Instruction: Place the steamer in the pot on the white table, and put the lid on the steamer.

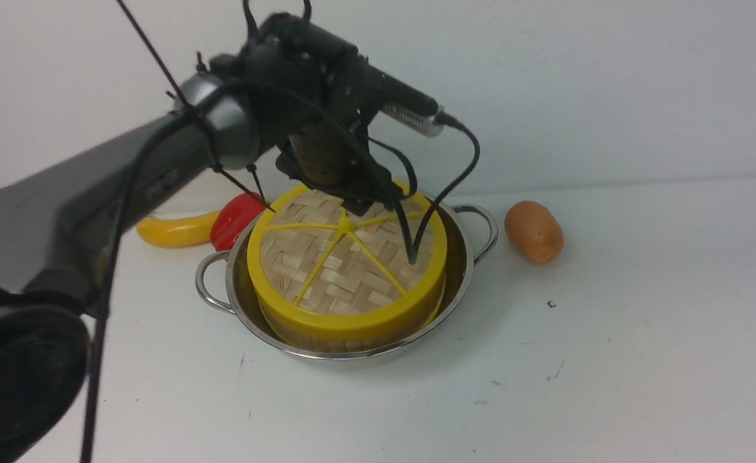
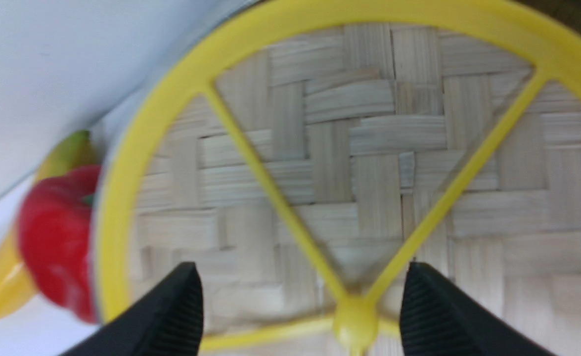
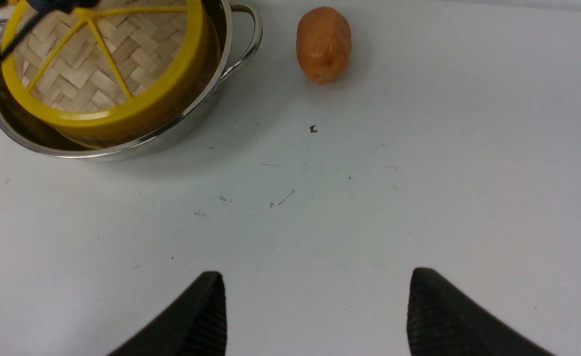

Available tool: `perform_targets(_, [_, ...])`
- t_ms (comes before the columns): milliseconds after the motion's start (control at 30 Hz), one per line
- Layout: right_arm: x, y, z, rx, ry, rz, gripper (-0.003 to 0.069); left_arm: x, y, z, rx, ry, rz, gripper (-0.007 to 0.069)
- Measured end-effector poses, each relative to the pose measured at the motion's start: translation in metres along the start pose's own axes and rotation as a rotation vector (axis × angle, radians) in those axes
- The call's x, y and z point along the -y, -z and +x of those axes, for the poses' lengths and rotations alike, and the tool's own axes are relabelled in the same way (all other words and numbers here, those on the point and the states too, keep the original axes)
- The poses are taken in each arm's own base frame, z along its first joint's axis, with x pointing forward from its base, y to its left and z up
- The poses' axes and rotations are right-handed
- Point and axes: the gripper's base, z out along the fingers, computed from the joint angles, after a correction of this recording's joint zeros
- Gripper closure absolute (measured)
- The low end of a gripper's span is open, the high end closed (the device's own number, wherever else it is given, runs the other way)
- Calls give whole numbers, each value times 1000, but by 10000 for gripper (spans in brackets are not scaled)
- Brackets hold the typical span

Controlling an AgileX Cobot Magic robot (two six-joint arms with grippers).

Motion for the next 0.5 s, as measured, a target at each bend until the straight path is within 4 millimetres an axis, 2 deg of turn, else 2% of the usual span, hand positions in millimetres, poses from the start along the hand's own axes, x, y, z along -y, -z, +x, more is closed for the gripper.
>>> perform_targets(100, [1, 0, 0, 2, 26, 5, 187, -12, 62, 0, 95, 37, 7, 345])
perform_targets(133, [1, 1, 0, 4, 33, 11, 189, -15, 76, 2, 118, 44, 11, 414])
perform_targets(167, [2, 3, 1, 13, 48, 20, 204, -19, 101, 8, 166, 55, 14, 516])
perform_targets(200, [3, 4, 2, 17, 58, 26, 215, -21, 117, 13, 200, 60, 14, 562])
perform_targets(267, [7, 9, 11, 62, 87, 52, 286, -26, 154, 36, 294, 65, 11, 625])
perform_targets(300, [7, 10, 12, 69, 90, 54, 295, -26, 157, 39, 302, 64, 11, 628])
perform_targets(367, [14, 15, 26, 170, 123, 96, 417, -26, 188, 81, 415, 61, 12, 645])
perform_targets(400, [16, 16, 34, 212, 133, 107, 470, -26, 196, 100, 461, 60, 12, 646])
perform_targets(433, [18, 15, 43, 252, 142, 111, 524, -24, 200, 120, 503, 62, 15, 646])
perform_targets(467, [19, 13, 48, 272, 145, 109, 545, -25, 207, 129, 543, 69, 13, 646])
perform_targets(500, [20, 6, 63, 310, 149, 100, 610, -22, 202, 156, 560, 80, 13, 646])
